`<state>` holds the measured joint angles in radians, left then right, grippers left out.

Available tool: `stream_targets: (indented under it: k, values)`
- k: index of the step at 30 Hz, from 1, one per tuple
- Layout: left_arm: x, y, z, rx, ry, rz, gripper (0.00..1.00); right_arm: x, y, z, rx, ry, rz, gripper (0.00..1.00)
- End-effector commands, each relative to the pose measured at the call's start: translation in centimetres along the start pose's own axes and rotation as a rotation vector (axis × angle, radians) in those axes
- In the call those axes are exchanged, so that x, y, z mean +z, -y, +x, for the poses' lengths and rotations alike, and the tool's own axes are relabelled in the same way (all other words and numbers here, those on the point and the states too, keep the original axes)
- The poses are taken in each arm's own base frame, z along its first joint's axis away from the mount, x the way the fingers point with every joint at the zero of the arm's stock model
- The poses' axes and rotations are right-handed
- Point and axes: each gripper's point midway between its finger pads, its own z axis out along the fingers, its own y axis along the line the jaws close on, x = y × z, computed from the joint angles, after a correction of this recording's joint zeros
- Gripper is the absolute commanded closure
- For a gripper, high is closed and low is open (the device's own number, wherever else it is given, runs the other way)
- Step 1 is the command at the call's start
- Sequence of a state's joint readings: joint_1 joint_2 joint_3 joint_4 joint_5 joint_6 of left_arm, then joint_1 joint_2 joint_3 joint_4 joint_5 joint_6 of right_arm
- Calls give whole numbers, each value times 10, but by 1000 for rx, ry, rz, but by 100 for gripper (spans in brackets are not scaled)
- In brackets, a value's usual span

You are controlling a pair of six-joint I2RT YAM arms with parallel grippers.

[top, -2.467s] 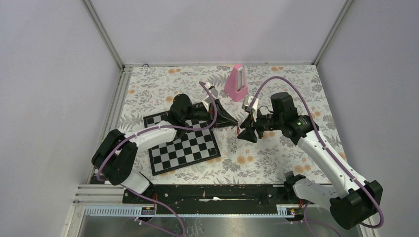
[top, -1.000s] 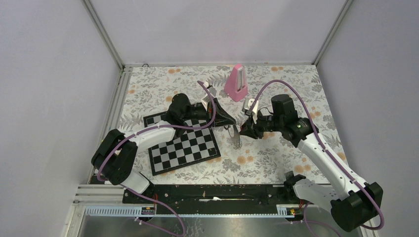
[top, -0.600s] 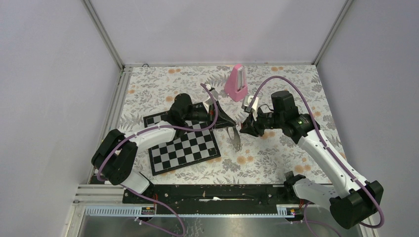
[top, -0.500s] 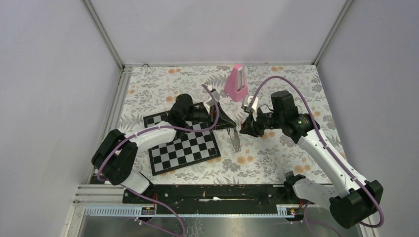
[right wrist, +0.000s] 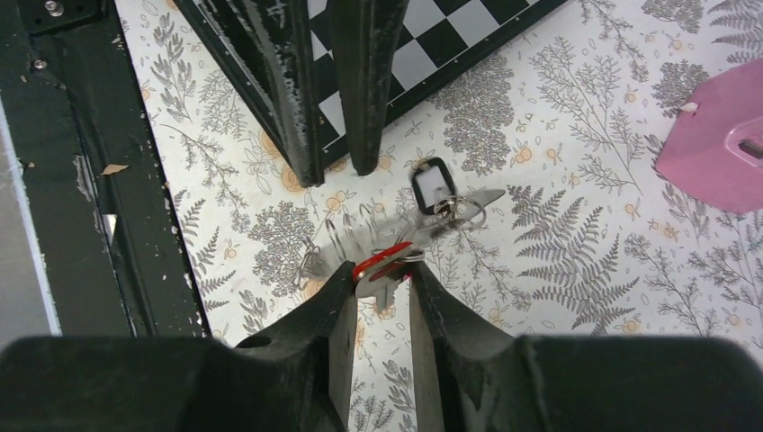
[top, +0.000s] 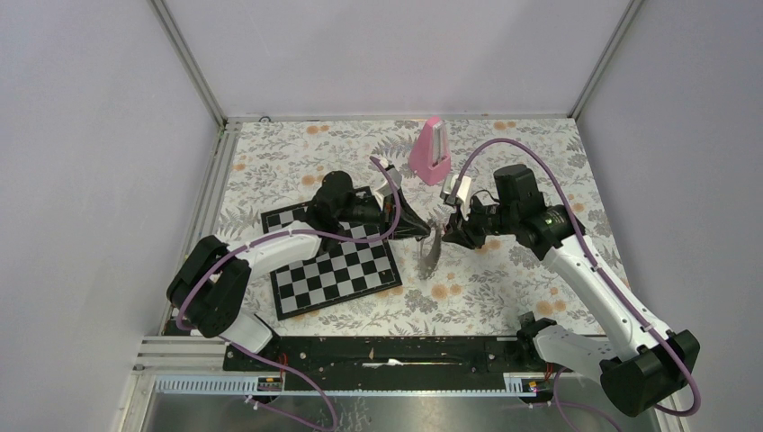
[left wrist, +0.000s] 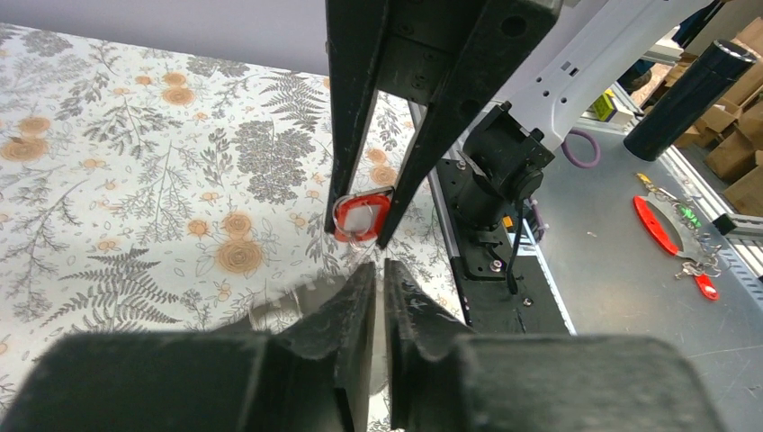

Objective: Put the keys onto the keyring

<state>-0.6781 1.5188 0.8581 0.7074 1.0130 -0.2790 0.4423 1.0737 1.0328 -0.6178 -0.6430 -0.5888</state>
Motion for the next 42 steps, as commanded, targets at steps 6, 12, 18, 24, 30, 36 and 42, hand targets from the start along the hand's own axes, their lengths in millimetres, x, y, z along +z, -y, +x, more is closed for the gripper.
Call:
stream_targets:
  k: [6, 12, 18, 24, 30, 36, 42]
  values:
    - [-3, -2, -43, 99, 58, -28, 49, -12, 12, -17, -39, -2, 49, 100]
    - [-20, -17, -52, 89, 72, -114, 31, -9, 17, -22, -27, -14, 41, 100]
    - [-46, -37, -59, 40, 75, -217, 2, 4, 18, -34, -9, 1, 10, 100]
    - [-86, -61, -68, 22, 108, -376, 1, 19, 23, -49, -15, 18, -11, 100]
    - [-117, -86, -72, -19, 114, -542, 1, 30, 37, -71, -24, 31, -10, 100]
    - [-126, -90, -77, -11, 123, -594, 1, 39, 68, -85, -56, -3, 54, 100]
    - [-137, -94, -74, 4, 118, -661, 1, 54, 88, -60, -72, -108, 91, 100]
